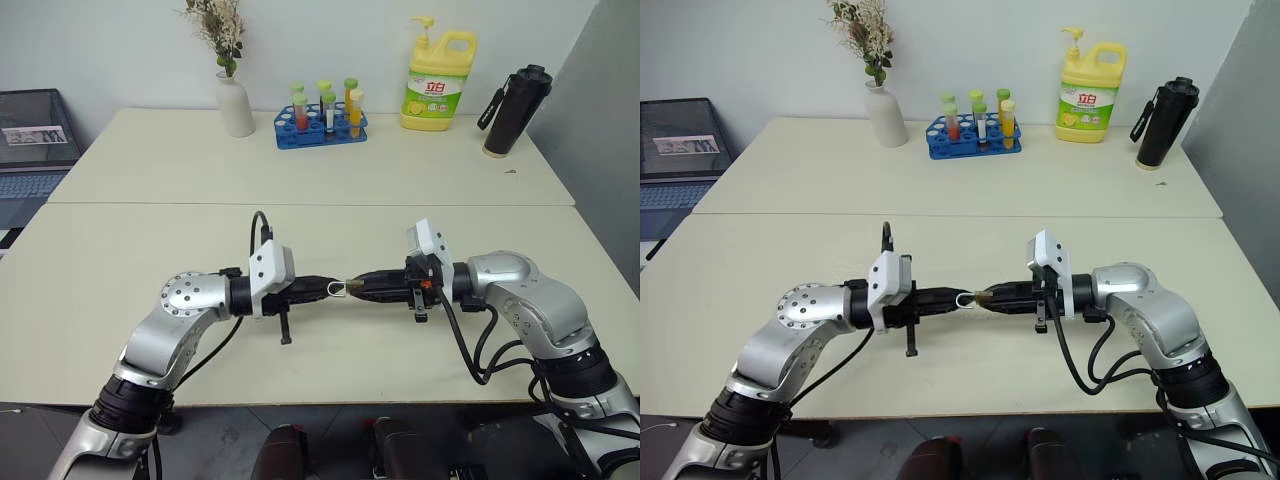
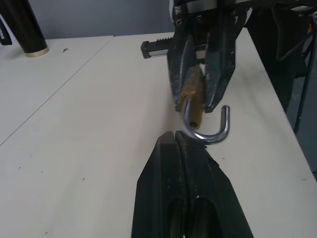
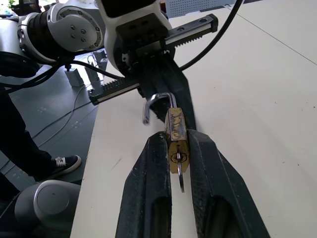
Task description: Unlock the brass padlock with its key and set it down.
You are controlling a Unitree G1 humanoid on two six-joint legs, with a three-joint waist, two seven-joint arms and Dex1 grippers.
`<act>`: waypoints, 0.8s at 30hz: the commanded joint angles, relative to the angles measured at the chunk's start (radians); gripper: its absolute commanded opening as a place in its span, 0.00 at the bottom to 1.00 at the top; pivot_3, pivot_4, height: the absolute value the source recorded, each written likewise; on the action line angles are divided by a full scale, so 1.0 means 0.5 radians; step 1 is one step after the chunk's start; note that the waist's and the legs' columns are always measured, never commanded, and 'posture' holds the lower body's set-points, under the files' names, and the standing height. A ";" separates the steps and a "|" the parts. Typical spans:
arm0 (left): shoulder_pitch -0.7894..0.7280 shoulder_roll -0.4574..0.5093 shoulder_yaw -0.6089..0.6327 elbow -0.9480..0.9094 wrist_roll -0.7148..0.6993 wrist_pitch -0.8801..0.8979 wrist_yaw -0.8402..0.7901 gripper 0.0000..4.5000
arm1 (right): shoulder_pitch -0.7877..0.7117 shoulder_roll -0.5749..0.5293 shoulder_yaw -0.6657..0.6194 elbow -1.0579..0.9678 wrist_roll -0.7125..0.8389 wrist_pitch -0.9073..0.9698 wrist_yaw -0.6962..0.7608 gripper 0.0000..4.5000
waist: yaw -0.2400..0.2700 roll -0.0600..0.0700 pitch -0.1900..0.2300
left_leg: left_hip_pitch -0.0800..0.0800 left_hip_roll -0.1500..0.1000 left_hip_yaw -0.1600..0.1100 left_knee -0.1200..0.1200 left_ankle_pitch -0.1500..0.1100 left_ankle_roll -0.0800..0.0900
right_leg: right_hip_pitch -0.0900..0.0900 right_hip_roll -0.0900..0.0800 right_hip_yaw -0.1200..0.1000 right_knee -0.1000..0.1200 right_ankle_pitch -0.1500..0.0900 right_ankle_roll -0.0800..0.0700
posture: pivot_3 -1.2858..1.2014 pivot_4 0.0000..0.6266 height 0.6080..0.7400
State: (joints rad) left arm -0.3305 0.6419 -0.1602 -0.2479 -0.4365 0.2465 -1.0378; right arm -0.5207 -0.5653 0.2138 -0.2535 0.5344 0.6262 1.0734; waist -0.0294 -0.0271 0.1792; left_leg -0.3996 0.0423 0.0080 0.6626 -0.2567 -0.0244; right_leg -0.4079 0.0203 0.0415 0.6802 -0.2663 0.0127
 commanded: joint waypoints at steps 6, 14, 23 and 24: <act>0.056 0.054 0.095 -0.225 -0.113 0.136 -0.029 0.00 | -0.043 0.010 -0.066 0.028 0.020 -0.023 -0.001 0.03 | 0.000 0.000 0.000 | 0.000 0.000 0.000 0.000 0.000 0.000 | 0.000 0.000 0.000 0.000 0.000 0.000 | 0.52 0.24 1.00; 0.041 0.075 0.234 -0.321 -0.302 0.372 0.018 0.00 | -0.036 0.006 -0.042 0.057 -0.014 -0.058 0.011 0.03 | -0.001 0.000 0.000 | 0.000 0.000 0.000 0.000 0.000 0.000 | 0.000 0.000 0.000 0.000 0.000 0.000 | 0.52 0.24 1.00; 0.004 0.032 0.250 -0.285 -0.289 0.394 0.094 0.00 | -0.031 0.006 -0.024 0.071 -0.032 -0.077 0.044 0.03 | 0.000 0.000 0.000 | 0.000 0.000 0.000 0.000 0.000 0.000 | 0.000 0.000 0.000 0.000 0.000 0.000 | 0.52 0.24 1.00; 0.004 0.032 0.249 -0.284 -0.287 0.393 0.094 0.00 | -0.031 0.006 -0.024 0.071 -0.032 -0.076 0.046 0.03 | 0.000 0.000 0.000 | 0.000 0.000 0.000 0.000 0.000 0.000 | 0.000 0.000 0.000 0.000 0.000 0.000 | 0.52 0.24 1.00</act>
State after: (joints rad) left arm -0.3158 0.6583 -0.0606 -0.3750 -0.5734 0.4513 -0.9931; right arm -0.5233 -0.5637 0.2174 -0.1989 0.5117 0.6036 1.0853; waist -0.0295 -0.0271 0.1793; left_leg -0.3996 0.0424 0.0079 0.6626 -0.2567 -0.0244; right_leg -0.4079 0.0203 0.0415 0.6802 -0.2663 0.0127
